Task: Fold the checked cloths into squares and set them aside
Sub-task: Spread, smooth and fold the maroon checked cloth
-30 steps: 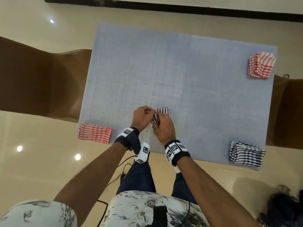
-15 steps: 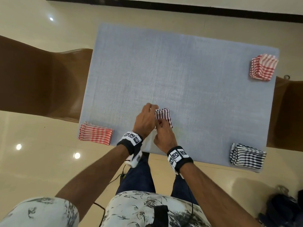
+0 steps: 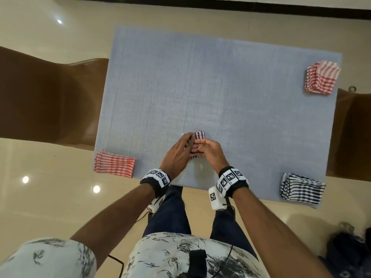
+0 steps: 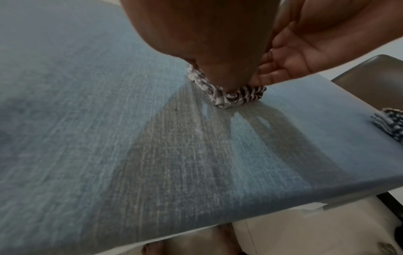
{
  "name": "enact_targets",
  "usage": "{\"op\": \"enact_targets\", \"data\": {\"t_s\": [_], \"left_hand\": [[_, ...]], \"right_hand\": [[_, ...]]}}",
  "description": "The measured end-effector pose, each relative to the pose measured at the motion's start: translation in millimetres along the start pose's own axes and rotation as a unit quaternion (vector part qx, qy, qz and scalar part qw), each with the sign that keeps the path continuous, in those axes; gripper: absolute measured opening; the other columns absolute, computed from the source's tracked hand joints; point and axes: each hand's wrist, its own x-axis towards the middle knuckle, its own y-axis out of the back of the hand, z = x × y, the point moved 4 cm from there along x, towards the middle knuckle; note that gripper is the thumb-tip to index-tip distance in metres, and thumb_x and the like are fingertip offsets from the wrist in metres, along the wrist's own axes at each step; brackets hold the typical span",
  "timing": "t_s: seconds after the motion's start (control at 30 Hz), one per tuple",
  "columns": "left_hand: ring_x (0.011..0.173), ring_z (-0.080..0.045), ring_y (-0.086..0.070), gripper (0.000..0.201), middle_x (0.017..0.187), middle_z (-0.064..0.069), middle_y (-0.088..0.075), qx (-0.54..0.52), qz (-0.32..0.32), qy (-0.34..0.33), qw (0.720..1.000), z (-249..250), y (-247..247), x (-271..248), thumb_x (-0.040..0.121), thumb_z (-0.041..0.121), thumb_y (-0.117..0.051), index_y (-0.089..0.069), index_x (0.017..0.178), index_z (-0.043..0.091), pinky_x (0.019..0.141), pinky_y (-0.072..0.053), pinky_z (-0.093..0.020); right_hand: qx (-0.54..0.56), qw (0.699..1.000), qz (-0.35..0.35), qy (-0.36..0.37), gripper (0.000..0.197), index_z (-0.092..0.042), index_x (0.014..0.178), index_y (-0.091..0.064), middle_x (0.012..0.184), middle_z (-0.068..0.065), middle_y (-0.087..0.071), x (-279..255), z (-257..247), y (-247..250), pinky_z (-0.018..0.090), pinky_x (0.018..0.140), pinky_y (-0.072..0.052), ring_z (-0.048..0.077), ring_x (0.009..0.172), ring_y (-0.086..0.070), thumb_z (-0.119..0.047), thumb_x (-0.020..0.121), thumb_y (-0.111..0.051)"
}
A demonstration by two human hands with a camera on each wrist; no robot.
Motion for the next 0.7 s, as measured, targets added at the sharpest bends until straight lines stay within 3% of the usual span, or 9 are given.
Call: {"op": "enact_targets", "data": {"t_s": [0.07,0.13,0.2,0.27,0.33,0.4,0.57,0.63,0.7], "left_hand": [[0.153,-0.031,-0.03,0.074,0.166,-0.021,-0.024,0.006,-0.014,0.01,1.0,-3.1,-3.4,0.2,0.102,0.027,-0.059,-0.023,0.159,-0.002,0.125,-0.032,-0.042],[0.157,-0.029,-0.021,0.075,0.17,-0.017,-0.017,0.016,-0.029,0.013,0.999,-7.6,-7.6,0.1,0.105,0.038,-0.052,-0.019,0.161,0.001,0.127,-0.024,-0.042],[0.159,-0.028,-0.012,0.073,0.171,-0.015,-0.01,0.035,-0.042,0.015,0.998,-10.7,-9.3,-0.8,0.108,0.046,-0.04,-0.015,0.162,0.003,0.129,-0.02,-0.044],[0.16,-0.028,-0.006,0.069,0.172,-0.015,-0.005,0.05,-0.043,0.009,0.998,-11.8,-10.1,-2.6,0.11,0.044,-0.031,-0.012,0.163,0.003,0.128,-0.02,-0.047],[0.16,-0.029,-0.002,0.067,0.172,-0.016,0.0,0.057,-0.04,-0.005,0.998,-11.3,-11.3,-4.8,0.11,0.038,-0.033,-0.009,0.163,0.004,0.127,-0.019,-0.048],[0.16,-0.029,0.0,0.07,0.172,-0.016,0.002,0.068,-0.043,-0.008,0.997,-10.8,-12.4,-6.2,0.109,0.04,-0.033,-0.007,0.163,0.004,0.127,-0.018,-0.049],[0.16,-0.03,0.0,0.074,0.172,-0.017,0.002,0.069,-0.052,0.004,0.996,-10.8,-16.9,-4.0,0.108,0.045,-0.032,-0.006,0.163,0.002,0.126,-0.02,-0.05],[0.16,-0.03,0.0,0.076,0.172,-0.016,0.001,0.065,-0.047,0.006,0.997,-13.4,-20.7,-4.2,0.108,0.049,-0.031,-0.007,0.163,0.002,0.127,-0.019,-0.05],[0.16,-0.029,0.002,0.077,0.172,-0.015,0.003,0.062,-0.055,0.011,0.996,-14.6,-22.6,-3.7,0.108,0.053,-0.028,-0.006,0.163,0.002,0.127,-0.017,-0.05]], "right_hand": [[0.005,1.0,0.015,-0.006,0.032,-0.002,0.12,-0.067,0.108,0.016,-0.075,2.5,4.3,-3.4,0.048,0.092,-0.061,0.034,0.104,-0.073,0.009,0.095,-0.05],[-0.113,0.988,0.072,0.08,0.038,-0.004,0.124,-0.065,0.115,0.01,-0.072,-1.3,-0.7,0.8,0.042,0.097,-0.058,0.024,0.109,-0.07,0.008,0.095,-0.046],[-0.285,0.93,0.101,0.208,0.042,-0.007,0.141,-0.054,0.139,0.009,-0.06,-11.5,-10.3,0.3,0.038,0.114,-0.045,0.019,0.131,-0.055,-0.002,0.1,-0.044],[-0.437,0.854,0.046,0.278,0.054,-0.007,0.158,-0.029,0.166,0.011,-0.028,-20.3,-7.3,-12.6,0.038,0.129,-0.018,0.021,0.155,-0.022,-0.023,0.107,-0.04],[-0.562,0.777,-0.018,0.282,0.071,-0.008,0.163,-0.005,0.172,0.008,0.003,-22.4,11.9,-23.6,0.043,0.13,-0.002,0.021,0.159,0.005,-0.048,0.108,-0.027],[-0.628,0.736,-0.035,0.252,0.084,-0.009,0.163,0.004,0.171,0.007,0.013,-17.9,31.2,-23.6,0.054,0.128,-0.004,0.023,0.159,0.01,-0.065,0.103,-0.013],[-0.673,0.706,-0.061,0.211,0.092,-0.011,0.163,-0.008,0.172,0.007,-0.003,0.0,34.8,-5.3,0.065,0.12,-0.017,0.024,0.159,-0.007,-0.076,0.098,-0.004],[-0.673,0.718,-0.041,0.172,0.097,-0.009,0.163,-0.014,0.171,0.012,-0.008,3.6,35.6,15.0,0.066,0.121,-0.016,0.029,0.158,-0.01,-0.079,0.096,-0.009],[-0.661,0.736,-0.013,0.145,0.102,-0.006,0.162,-0.009,0.171,0.017,-0.003,6.5,35.0,35.4,0.065,0.123,-0.012,0.034,0.158,-0.005,-0.082,0.093,-0.009]]}}
